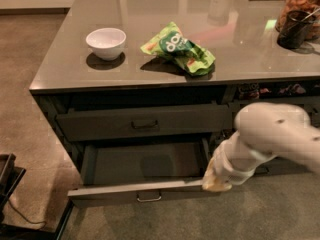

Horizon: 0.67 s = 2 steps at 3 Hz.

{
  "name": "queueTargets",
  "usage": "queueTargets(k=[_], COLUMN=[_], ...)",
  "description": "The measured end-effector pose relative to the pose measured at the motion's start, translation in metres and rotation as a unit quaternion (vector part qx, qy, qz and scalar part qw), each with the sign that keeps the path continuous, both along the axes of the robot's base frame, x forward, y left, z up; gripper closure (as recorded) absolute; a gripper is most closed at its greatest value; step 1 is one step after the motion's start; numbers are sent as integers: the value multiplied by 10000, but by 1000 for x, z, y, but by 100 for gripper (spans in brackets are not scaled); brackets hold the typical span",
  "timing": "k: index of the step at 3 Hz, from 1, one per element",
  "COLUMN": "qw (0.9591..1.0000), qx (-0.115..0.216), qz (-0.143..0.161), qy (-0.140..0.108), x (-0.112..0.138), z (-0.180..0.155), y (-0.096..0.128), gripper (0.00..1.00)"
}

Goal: Close middle drawer

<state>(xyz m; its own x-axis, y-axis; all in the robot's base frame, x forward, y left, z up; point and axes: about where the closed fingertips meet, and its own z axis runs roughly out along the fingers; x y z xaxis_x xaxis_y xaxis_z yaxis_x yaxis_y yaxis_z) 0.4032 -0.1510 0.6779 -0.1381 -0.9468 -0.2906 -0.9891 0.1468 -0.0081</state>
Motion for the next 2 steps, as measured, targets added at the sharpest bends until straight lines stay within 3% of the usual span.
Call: queueTargets(k=[1, 2], qw=[9996, 9994], qx=[7, 44], qz=[76, 153], qy=[269, 295], x=[-11, -14], z=[-28, -47], y=[4, 5], gripper=[100, 100])
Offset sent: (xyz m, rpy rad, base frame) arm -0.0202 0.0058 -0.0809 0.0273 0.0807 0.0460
